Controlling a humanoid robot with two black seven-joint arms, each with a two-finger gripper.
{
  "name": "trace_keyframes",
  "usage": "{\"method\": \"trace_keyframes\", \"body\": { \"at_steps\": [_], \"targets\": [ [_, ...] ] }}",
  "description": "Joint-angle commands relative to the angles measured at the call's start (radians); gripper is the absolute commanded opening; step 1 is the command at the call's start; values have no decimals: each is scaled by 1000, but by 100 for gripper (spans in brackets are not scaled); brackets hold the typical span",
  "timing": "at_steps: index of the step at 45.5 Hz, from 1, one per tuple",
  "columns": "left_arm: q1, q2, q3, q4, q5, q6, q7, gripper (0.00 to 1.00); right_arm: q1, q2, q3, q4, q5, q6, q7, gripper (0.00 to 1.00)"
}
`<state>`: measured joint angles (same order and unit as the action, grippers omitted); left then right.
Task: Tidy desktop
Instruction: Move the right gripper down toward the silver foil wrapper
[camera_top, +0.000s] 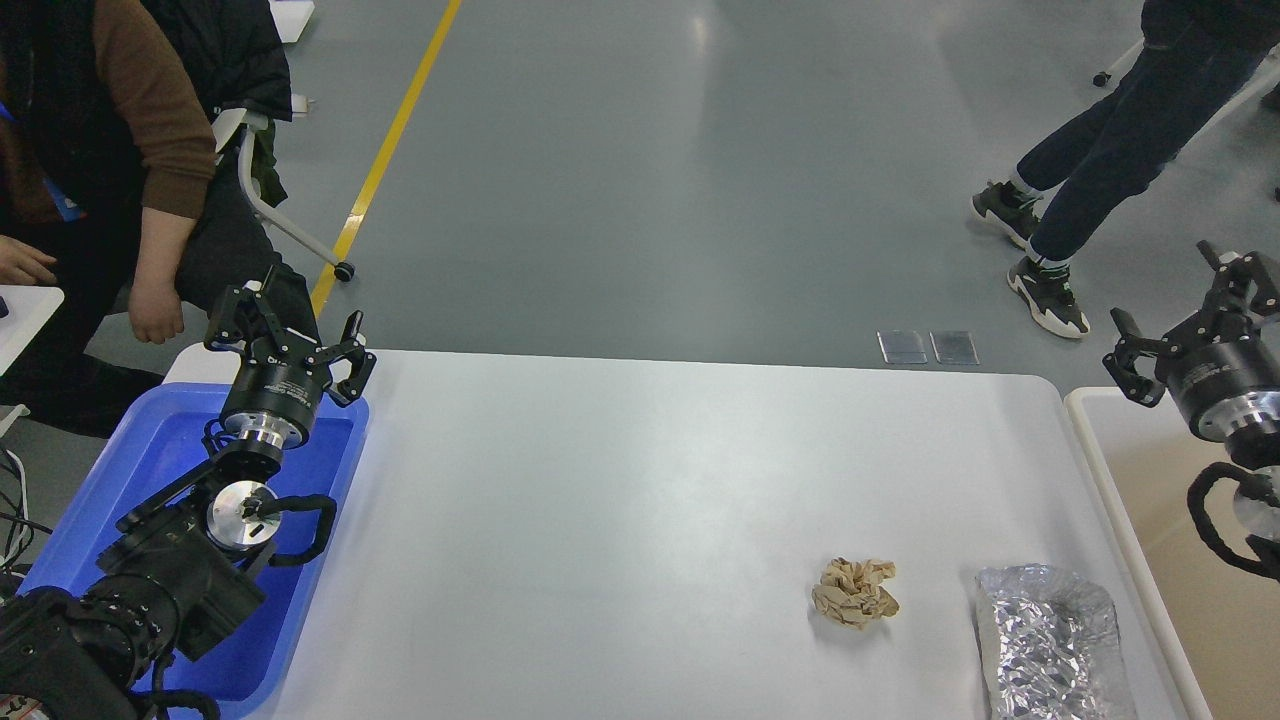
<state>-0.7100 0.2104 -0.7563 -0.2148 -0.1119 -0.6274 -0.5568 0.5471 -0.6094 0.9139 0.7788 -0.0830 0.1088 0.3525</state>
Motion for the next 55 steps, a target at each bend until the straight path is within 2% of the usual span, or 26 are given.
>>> {"method": "trace_keyframes", "body": {
  "at_steps": [1,36,49,55],
  "targets": [
    [0,1,0,0,0,0,0,100,10,-33,2,-1,-1,0,0,100],
    [0,1,0,0,0,0,0,100,-22,-118,-62,-1,-17,-11,-1,100],
    [0,0,0,0,0,0,0,100,31,-245,-273,10,-267,-14,0,100],
    [0,0,0,0,0,0,0,100,79,-334,-371,30,-470,-12,0,100]
  ]
}}
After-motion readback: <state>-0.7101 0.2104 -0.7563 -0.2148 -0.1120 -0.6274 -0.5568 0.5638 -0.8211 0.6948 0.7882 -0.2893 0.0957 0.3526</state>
